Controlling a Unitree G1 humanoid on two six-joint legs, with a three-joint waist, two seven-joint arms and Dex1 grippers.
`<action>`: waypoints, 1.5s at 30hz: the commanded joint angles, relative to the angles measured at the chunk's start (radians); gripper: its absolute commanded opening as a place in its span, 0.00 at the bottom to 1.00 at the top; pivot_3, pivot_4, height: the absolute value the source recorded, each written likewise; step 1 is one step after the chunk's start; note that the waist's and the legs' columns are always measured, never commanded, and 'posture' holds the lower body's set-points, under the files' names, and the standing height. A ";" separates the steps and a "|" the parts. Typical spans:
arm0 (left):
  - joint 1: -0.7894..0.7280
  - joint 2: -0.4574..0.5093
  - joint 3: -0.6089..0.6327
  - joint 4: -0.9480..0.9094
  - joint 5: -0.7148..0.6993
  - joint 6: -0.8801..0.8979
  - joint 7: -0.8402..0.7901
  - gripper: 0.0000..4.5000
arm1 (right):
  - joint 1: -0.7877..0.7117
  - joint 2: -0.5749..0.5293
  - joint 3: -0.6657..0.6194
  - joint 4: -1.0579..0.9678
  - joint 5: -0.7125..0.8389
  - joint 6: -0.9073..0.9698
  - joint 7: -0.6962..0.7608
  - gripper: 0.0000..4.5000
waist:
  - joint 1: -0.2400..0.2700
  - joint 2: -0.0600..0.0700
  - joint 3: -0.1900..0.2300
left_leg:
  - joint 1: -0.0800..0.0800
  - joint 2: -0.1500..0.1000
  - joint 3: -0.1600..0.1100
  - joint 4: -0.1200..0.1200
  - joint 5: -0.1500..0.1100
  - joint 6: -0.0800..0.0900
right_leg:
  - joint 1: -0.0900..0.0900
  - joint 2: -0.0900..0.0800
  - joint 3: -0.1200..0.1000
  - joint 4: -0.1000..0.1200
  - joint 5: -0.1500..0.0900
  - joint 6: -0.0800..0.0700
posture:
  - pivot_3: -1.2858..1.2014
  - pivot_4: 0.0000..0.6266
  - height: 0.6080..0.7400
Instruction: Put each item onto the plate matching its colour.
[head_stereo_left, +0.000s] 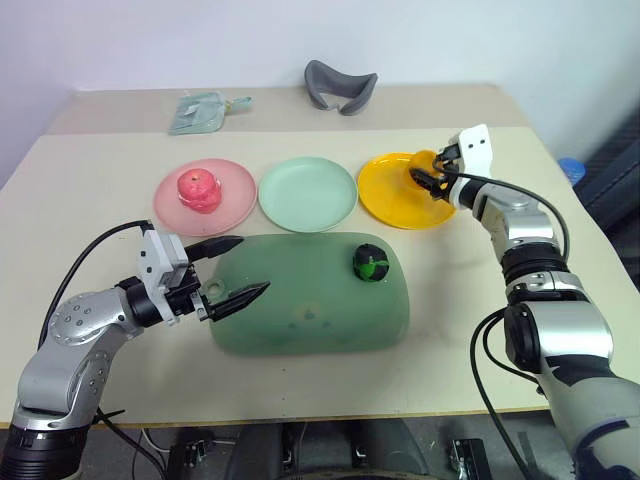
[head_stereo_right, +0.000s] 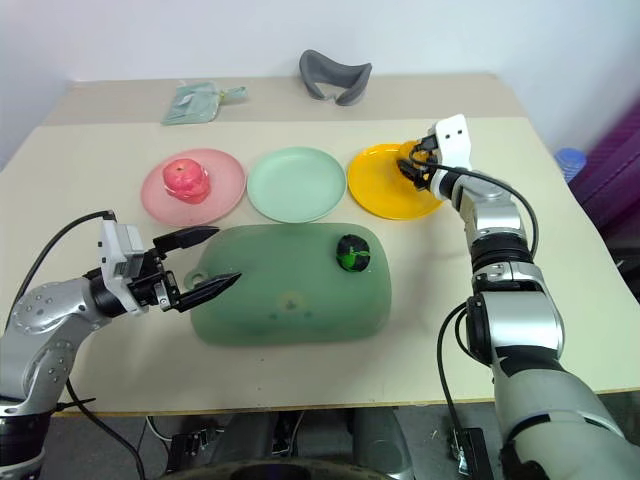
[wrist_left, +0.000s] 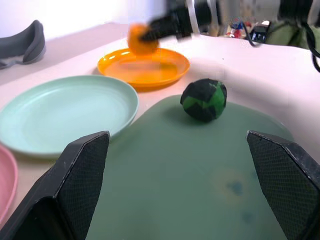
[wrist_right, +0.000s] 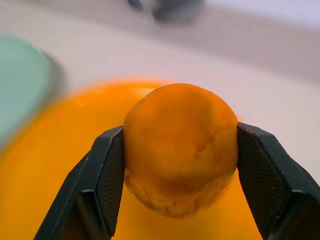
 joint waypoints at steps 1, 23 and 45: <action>0.000 0.010 0.015 -0.044 -0.009 0.006 0.012 1.00 | -0.057 0.011 -0.012 0.056 -0.012 -0.070 0.019 0.62 | -0.008 0.000 0.000 | 0.000 0.000 0.000 0.000 0.000 0.000 | 0.000 0.000 0.000 0.000 0.000 0.000 | 0.52 0.24 1.00; 0.046 0.116 0.053 0.003 -0.081 0.007 -0.219 1.00 | 0.587 -0.176 -0.075 -1.252 0.452 0.596 0.389 0.98 | 0.023 0.000 0.000 | 0.001 0.000 -0.003 0.001 0.000 0.000 | 0.002 -0.001 0.000 0.000 0.000 0.000 | 0.52 0.24 1.00; 0.033 0.140 0.032 0.038 -0.047 -0.020 -0.275 1.00 | 0.627 -0.126 0.129 -1.130 0.270 0.446 0.372 0.69 | 0.024 0.000 0.000 | 0.001 -0.001 -0.003 0.001 0.000 0.001 | 0.002 -0.001 0.000 0.000 0.000 0.000 | 0.52 0.24 1.00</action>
